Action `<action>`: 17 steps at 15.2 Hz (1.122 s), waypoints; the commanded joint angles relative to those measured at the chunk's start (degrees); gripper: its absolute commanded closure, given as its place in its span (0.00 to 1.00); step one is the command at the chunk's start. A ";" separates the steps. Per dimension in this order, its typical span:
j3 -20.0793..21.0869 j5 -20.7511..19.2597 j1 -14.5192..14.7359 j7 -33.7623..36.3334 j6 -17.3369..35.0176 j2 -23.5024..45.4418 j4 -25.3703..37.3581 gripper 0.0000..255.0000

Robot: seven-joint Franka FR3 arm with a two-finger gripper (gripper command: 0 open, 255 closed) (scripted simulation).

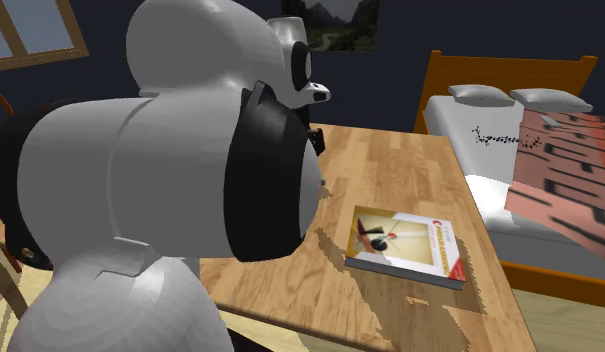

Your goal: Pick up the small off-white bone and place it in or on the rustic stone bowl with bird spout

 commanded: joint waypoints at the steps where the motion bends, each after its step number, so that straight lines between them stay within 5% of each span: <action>1: 0.53 -1.82 0.33 1.74 -0.34 4.20 4.08 0.00; 9: 0.28 -2.18 0.23 2.00 5.31 4.87 -0.92 0.00; 16: 0.28 -2.18 0.23 2.00 5.29 4.88 -0.91 0.00; 17: 0.28 -2.18 0.23 2.00 5.29 4.88 -0.91 1.00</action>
